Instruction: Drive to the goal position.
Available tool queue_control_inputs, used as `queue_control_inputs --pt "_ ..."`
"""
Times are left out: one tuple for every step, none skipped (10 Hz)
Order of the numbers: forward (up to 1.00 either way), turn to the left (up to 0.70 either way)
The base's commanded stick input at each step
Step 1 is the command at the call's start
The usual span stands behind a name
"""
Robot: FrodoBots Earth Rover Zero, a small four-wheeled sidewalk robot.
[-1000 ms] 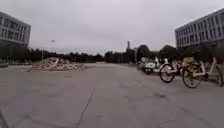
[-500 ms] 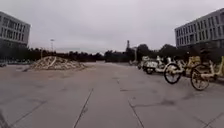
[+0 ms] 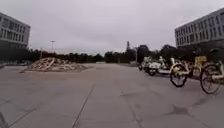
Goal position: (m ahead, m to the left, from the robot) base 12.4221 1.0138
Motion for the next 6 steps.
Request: queue_control_inputs --pt "0.7 0.0" --pt "0.7 0.0" --pt "0.7 0.0" --pt "0.7 -0.03" --pt "0.7 -0.14" --pt "0.7 -0.14"
